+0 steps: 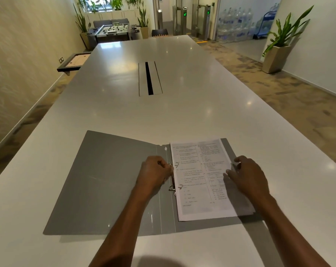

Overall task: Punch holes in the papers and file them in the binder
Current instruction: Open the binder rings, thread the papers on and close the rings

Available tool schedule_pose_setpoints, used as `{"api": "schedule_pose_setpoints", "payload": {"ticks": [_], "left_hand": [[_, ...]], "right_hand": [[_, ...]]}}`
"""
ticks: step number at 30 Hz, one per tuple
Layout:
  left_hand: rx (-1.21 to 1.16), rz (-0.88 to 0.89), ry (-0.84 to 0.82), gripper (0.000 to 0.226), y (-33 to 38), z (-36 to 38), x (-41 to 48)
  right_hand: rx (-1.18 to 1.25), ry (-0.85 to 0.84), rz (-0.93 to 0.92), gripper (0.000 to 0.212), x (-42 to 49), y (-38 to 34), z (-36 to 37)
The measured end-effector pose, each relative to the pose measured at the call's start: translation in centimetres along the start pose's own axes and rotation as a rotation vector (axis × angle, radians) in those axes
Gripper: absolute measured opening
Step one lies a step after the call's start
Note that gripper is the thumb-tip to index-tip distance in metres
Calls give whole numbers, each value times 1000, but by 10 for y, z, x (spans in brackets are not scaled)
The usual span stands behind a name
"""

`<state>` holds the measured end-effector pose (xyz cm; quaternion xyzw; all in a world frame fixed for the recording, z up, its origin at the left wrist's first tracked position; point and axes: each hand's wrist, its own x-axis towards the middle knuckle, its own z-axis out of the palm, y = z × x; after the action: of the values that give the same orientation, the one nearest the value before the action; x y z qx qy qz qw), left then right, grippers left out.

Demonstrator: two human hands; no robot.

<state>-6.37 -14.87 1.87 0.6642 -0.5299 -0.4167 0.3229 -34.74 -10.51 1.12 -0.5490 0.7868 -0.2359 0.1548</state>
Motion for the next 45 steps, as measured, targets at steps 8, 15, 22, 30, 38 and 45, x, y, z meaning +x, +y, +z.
{"api": "schedule_pose_setpoints", "payload": {"ticks": [8, 15, 22, 30, 38, 45], "left_hand": [[121, 232, 228, 20, -3, 16, 3], [106, 254, 251, 21, -21, 23, -3], [48, 261, 341, 19, -33, 29, -8], [20, 277, 356, 24, -41, 33, -8], [124, 392, 322, 17, -40, 33, -11], [249, 384, 159, 17, -22, 27, 8]], "right_hand": [[414, 0, -246, 23, -7, -100, 58], [625, 140, -141, 20, -31, -110, 100], [692, 107, -171, 17, -34, -98, 112], [784, 71, -107, 23, -33, -96, 115], [793, 64, -148, 35, -29, -101, 115], [783, -31, -143, 30, -25, -97, 103]]}}
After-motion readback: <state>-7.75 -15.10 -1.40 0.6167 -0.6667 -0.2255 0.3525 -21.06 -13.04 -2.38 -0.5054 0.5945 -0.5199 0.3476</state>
